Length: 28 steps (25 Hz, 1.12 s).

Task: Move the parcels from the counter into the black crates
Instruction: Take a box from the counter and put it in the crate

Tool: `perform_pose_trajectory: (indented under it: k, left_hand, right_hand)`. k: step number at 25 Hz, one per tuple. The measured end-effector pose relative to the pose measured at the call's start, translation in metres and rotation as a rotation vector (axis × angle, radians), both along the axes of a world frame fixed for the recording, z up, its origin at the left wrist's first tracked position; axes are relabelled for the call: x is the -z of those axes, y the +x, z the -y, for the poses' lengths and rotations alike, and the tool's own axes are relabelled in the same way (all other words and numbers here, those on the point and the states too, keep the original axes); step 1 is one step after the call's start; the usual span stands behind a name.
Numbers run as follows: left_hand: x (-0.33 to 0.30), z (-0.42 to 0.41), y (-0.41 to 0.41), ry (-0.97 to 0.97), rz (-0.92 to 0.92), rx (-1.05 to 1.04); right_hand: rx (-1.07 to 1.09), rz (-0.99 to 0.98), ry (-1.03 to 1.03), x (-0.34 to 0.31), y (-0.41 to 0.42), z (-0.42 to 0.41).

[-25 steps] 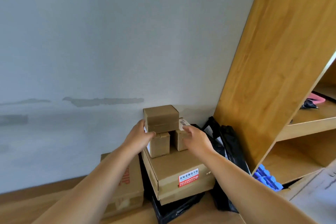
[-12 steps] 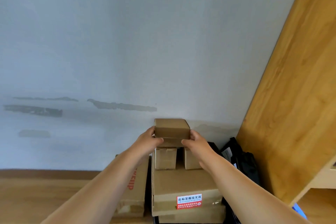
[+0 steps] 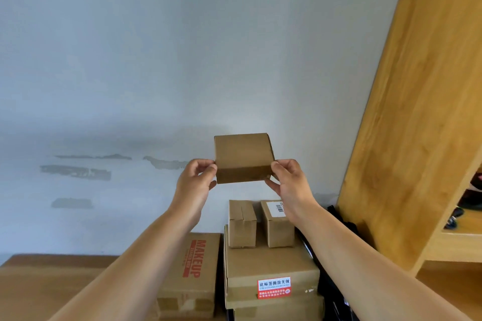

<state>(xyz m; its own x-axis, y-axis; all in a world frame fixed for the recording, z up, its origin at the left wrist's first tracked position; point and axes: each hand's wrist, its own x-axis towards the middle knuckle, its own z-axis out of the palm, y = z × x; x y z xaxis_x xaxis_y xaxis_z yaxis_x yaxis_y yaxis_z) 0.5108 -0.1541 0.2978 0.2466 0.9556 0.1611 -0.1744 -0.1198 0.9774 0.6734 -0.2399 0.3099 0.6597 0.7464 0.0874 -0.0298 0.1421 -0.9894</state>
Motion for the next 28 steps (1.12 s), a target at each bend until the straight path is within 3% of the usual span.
perform_pose_trajectory:
  k: [7, 13, 24, 28]
  left_hand:
    - [-0.021, 0.006, -0.031, 0.123, -0.024, -0.028]
    - [-0.027, 0.006, -0.044, 0.176, -0.058, 0.001]
    - [-0.034, -0.001, -0.054, 0.098, 0.067, 0.013]
    - [-0.039, -0.004, -0.058, 0.115, 0.026, 0.018]
  right_hand:
    - [-0.054, 0.015, 0.139, -0.020, -0.021, 0.012]
    - [-0.062, 0.077, 0.127, -0.024, -0.030, 0.011]
    - [-0.056, 0.008, 0.123, -0.027, -0.036, 0.006]
    - [-0.085, -0.037, 0.160, -0.032, -0.038, 0.004]
